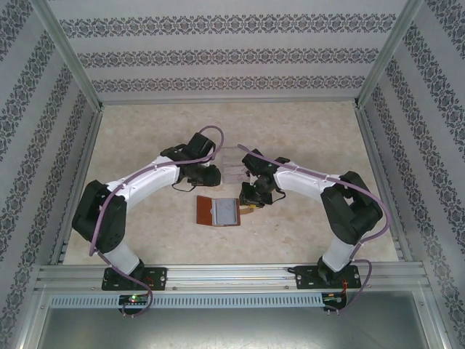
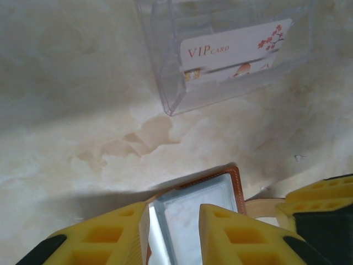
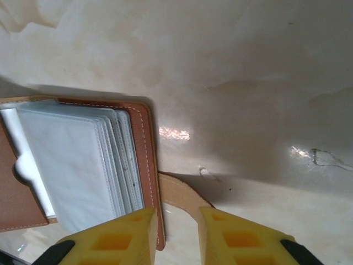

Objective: Take the credit cards out of the card holder

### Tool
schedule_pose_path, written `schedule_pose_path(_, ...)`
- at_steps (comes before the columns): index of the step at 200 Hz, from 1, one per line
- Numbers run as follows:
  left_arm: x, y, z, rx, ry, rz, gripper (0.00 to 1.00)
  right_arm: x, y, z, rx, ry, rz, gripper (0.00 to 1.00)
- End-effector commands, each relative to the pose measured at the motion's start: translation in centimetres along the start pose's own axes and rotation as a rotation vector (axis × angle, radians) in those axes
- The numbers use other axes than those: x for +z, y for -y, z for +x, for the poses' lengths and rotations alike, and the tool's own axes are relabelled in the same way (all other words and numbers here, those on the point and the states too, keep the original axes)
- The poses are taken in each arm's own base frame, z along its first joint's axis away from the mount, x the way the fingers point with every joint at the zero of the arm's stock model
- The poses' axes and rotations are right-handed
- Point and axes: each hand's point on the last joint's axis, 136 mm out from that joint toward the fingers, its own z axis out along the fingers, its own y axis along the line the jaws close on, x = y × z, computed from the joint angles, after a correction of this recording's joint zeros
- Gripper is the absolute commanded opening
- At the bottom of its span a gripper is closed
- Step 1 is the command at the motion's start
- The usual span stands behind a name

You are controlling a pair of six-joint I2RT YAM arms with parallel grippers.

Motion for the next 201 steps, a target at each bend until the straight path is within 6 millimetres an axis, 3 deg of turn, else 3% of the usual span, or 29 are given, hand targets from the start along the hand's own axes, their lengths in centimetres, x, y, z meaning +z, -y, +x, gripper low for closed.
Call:
schedule_pose_path(1,-1.0,1.4,-0.2,-0.066,0.036,0.082,0.29,0.5,0.3,0.7,-0.012,-0.026,0.02,0.26)
schedule_pose_path(64,-0.4,1.6,2.2,-0.16,-0.01,0.117,0.26,0.9,1.4,0.8,-0.013,-0.03,0.068,0.21)
schedule_pose_path(153,2.5,6.1,5.3,-0.16,-0.126,0.199,0.27,2.3,2.9,1.4,0.007,-0.049,0.094,0.18)
schedule_pose_path(201,4.0,6.4,6.8,-0.167,-0.204,0.179,0.27,2.2,2.9,1.3,0.009,-0.045,0.088,0.17)
